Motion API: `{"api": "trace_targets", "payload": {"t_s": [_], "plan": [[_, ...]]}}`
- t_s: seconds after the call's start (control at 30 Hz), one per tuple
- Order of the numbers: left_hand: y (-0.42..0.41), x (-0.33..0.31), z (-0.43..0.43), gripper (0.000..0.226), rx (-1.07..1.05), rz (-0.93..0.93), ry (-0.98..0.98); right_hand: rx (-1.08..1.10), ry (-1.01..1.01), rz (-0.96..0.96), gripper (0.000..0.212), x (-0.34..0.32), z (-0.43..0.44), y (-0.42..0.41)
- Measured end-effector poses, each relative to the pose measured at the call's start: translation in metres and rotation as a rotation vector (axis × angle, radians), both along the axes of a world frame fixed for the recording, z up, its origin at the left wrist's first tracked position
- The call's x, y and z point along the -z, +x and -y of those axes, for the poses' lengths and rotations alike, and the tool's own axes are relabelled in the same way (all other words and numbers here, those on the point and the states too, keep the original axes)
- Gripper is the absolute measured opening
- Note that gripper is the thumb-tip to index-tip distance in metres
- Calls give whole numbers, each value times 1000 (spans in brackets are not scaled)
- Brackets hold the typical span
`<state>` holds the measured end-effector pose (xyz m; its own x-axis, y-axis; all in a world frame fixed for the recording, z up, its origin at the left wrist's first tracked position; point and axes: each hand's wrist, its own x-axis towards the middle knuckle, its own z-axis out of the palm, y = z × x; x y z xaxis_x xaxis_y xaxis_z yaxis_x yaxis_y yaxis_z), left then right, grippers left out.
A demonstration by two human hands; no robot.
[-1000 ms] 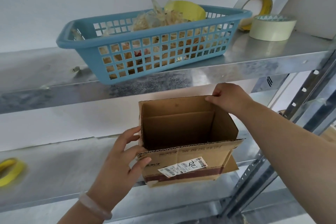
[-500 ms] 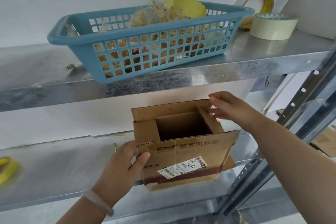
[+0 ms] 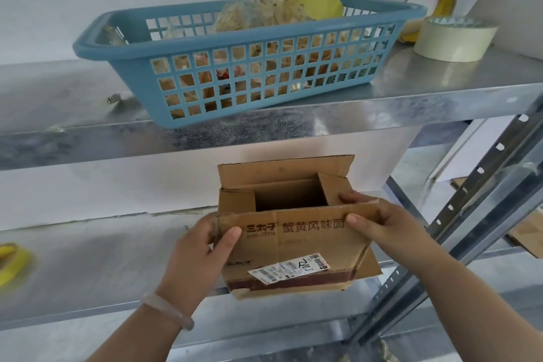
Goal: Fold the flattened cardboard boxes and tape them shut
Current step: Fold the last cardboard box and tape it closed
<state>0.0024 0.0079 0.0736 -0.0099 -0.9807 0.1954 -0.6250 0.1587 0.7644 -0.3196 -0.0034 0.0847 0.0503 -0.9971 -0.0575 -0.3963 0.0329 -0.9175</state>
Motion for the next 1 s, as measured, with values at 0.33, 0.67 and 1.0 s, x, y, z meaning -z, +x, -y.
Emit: {"api": "trace_targets", "payload": {"t_s": [0.33, 0.67, 1.0], "plan": [[4, 13, 23, 112, -39, -37, 10, 108, -237, -271, 113, 15, 16, 14], [23, 18, 44, 60, 178, 57, 4, -3, -265, -445, 55, 18, 14, 3], [14, 29, -1, 52, 165, -126, 53, -43, -233, -378, 67, 26, -35, 4]]}}
